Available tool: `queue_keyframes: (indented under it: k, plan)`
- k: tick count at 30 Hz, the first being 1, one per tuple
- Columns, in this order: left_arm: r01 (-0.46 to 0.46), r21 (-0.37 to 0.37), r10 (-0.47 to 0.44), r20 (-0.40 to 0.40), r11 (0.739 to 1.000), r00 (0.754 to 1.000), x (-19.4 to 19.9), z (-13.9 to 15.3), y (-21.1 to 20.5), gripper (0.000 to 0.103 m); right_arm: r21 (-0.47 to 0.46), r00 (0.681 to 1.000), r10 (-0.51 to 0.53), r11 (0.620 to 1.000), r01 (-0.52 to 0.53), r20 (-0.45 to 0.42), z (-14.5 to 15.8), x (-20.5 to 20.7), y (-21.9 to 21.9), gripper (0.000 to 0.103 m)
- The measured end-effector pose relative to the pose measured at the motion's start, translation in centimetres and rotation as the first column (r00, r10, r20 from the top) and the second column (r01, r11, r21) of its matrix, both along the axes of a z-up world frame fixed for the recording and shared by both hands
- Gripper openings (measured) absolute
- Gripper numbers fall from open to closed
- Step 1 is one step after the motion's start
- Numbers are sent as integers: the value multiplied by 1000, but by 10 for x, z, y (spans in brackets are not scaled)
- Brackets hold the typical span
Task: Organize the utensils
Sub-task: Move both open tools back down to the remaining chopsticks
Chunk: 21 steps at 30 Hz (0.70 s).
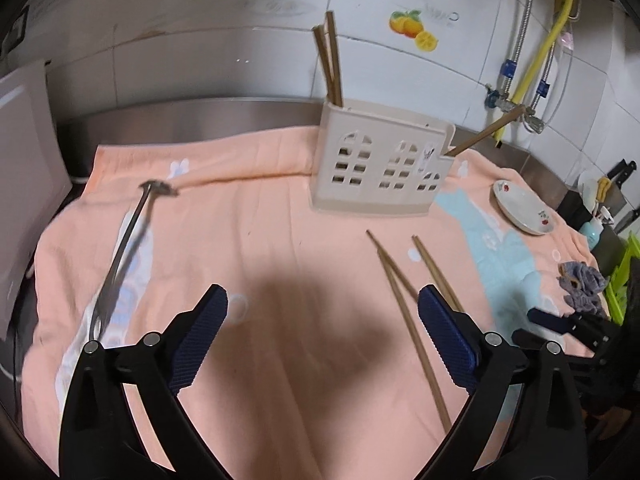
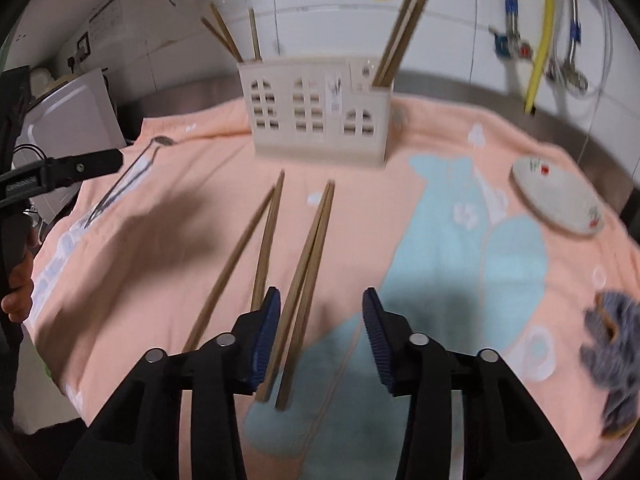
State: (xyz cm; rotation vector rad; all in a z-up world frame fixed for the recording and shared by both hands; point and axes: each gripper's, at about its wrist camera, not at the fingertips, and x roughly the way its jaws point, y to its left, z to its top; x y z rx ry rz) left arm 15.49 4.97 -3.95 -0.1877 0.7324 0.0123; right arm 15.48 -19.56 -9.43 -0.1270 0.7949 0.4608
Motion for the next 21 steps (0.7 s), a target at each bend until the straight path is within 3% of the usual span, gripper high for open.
queue_keyframes:
  k: [11,21]
  plan:
    - [-27,-29,25,-65,999,998,-16,-28,2,95,-21,999,-11,1000,10,-50,-27,-1,9,27]
    - [-48,-47,42,-113,998,993,-22,-45,5,97,-16,997,-15,1000,14,-71,-34,3,14,22]
